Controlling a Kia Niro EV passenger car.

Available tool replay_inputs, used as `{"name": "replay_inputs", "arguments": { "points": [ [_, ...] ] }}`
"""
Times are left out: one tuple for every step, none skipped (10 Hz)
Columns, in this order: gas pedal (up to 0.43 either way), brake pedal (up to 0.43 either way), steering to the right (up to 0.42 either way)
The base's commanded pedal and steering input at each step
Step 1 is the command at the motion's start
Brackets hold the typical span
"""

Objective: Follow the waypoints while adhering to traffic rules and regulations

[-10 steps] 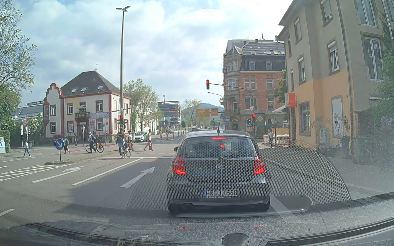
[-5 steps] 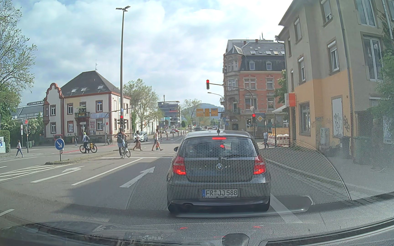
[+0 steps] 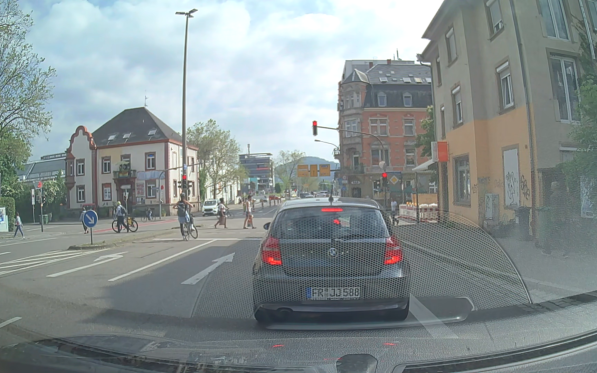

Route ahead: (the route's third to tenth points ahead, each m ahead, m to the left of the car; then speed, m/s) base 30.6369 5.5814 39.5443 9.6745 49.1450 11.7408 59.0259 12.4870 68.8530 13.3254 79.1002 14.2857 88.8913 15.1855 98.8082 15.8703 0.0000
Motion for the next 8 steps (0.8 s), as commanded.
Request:
{"name": "replay_inputs", "arguments": {
  "points": [
    [0.0, 0.226, -0.015],
    [0.0, 0.226, -0.015],
    [0.0, 0.226, -0.015],
    [0.0, 0.226, -0.015],
    [0.0, 0.226, -0.015],
    [0.0, 0.226, -0.015],
    [0.0, 0.226, -0.015],
    [0.0, 0.226, -0.015]
  ]
}}
